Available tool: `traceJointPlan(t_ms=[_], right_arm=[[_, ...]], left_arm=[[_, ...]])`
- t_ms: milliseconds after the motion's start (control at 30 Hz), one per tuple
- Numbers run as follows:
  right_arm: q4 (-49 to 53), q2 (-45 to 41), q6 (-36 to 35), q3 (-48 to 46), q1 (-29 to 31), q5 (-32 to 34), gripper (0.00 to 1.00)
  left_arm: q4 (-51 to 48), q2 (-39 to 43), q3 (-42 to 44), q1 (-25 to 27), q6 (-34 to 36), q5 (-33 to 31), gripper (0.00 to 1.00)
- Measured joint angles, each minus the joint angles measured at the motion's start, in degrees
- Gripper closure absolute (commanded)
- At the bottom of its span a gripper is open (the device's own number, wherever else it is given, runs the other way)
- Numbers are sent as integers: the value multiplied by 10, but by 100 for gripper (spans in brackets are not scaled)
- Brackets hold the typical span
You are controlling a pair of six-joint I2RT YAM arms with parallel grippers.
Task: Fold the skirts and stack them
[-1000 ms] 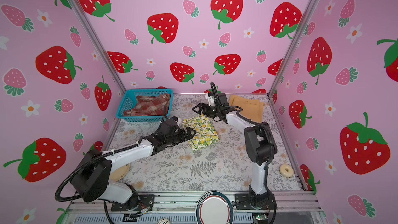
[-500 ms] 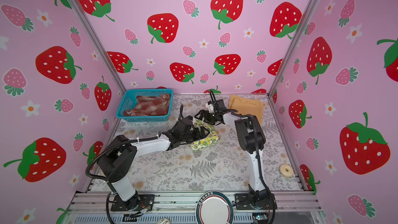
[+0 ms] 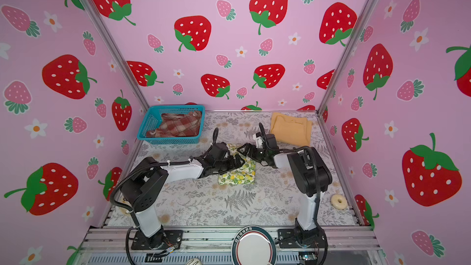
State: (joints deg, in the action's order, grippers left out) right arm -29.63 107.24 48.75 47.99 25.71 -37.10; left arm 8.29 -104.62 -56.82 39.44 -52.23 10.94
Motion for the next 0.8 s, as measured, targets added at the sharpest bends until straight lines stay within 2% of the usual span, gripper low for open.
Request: traceJointPlan(t_ms=[133,333,567,800], right_arm=[[-45,-41,31,-70,4,12,1],[-84,-80,65,-123,37,42,0],[-108,-84,85,-131,98,75,0],[-124,-80,98,-132,182,114,0]], left_arm=[[0,-1,0,-28,8,2,1],[24,-26,-16,-54,15,9,1],[14,-69,-75,-70,31,13,1],[-44,-95,-135,-92,59,18,2]])
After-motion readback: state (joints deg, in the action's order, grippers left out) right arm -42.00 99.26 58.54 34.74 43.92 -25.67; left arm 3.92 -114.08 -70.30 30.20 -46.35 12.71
